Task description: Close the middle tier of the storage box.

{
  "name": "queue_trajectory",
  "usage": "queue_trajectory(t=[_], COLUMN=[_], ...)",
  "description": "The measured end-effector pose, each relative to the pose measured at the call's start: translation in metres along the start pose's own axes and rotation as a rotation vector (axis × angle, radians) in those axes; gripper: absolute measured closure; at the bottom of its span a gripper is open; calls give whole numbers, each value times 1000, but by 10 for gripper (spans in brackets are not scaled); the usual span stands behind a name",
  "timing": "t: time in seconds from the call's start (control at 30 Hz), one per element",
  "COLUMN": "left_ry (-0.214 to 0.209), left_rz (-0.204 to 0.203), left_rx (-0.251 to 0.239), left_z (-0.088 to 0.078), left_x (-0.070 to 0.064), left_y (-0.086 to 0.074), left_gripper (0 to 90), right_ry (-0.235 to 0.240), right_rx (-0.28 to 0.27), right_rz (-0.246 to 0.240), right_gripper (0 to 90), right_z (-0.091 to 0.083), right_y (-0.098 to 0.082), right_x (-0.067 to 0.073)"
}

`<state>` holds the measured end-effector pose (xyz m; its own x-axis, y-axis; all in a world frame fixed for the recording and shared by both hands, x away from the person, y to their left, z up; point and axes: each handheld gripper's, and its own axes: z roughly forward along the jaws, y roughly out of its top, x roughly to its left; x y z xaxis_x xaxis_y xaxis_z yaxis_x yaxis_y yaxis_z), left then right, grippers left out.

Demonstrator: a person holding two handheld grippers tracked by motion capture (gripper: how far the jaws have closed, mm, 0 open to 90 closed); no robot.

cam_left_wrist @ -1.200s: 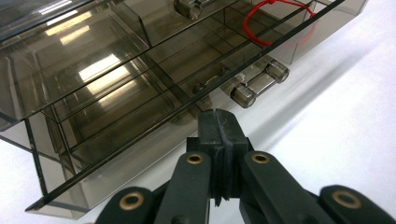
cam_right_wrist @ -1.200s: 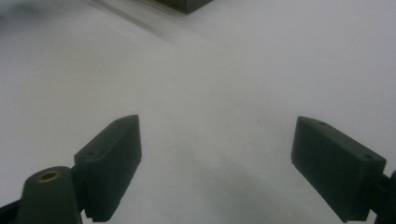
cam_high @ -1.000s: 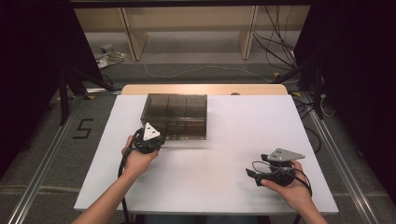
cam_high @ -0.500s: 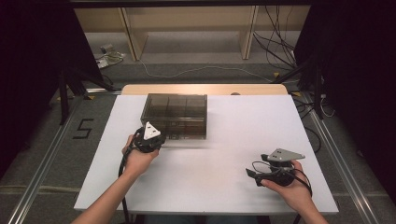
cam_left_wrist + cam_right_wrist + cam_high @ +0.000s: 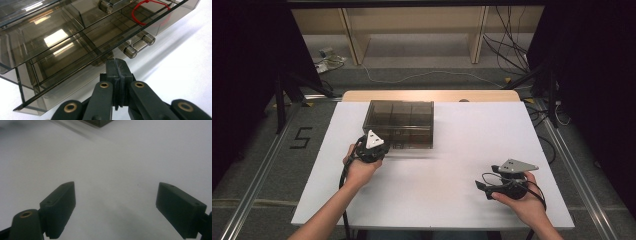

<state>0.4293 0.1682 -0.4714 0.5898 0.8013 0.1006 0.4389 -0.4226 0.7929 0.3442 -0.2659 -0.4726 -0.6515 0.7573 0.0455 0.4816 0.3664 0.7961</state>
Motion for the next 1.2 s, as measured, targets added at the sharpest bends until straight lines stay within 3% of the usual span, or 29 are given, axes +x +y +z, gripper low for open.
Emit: queue_trajectory(t=[1.2], left_ry=[6], left_rz=[-11], left_rx=[6], left_z=[4], left_x=[7], left_y=[4], left_gripper=[898], right_ry=[2], right_rx=[2], right_rz=[-3], right_gripper=[168], right_z=[0], right_y=[0], right_x=[0])
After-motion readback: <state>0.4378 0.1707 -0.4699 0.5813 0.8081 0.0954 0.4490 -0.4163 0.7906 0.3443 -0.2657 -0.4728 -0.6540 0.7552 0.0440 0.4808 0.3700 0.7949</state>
